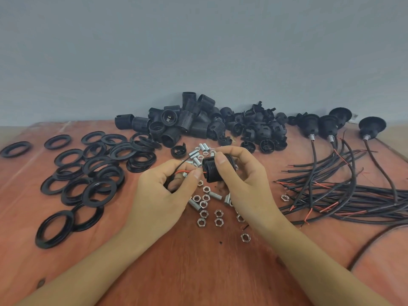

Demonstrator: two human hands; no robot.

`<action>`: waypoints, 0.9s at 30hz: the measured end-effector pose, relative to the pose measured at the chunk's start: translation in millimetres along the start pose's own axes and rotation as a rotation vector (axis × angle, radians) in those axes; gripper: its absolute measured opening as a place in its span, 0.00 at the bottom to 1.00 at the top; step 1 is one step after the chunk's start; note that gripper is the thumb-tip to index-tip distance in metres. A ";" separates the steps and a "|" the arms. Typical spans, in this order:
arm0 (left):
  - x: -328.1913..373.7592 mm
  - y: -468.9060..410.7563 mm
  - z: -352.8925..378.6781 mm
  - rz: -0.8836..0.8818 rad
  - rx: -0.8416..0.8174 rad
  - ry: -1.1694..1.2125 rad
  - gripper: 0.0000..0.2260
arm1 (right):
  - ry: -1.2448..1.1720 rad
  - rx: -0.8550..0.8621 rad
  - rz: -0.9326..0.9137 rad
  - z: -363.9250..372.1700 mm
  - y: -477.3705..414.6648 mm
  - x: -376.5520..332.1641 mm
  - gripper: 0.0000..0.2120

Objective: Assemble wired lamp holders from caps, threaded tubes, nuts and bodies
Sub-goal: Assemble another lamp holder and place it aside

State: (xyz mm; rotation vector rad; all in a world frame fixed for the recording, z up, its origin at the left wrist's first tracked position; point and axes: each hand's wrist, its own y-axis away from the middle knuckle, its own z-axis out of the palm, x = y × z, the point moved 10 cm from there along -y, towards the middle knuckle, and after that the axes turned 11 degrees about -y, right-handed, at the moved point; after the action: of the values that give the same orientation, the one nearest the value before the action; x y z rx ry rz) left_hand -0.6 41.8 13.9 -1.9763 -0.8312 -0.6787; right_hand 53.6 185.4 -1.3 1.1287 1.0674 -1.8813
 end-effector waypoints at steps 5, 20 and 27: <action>5.7 2.3 1.8 0.078 -0.002 -0.061 0.03 | 0.026 -0.021 -0.017 2.2 0.8 0.3 0.04; 11.6 5.0 -0.4 0.160 0.055 -0.075 0.02 | -0.147 -0.026 0.102 13.6 8.8 16.6 0.11; 10.9 5.9 -2.4 0.161 0.072 -0.064 0.03 | -0.110 -0.083 0.134 19.5 10.3 20.7 0.04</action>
State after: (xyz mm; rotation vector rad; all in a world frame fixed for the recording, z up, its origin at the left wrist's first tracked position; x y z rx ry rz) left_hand 10.4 40.5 20.0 -1.9840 -0.7151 -0.4874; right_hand 47.6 160.6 -17.7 1.0123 0.9756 -1.7571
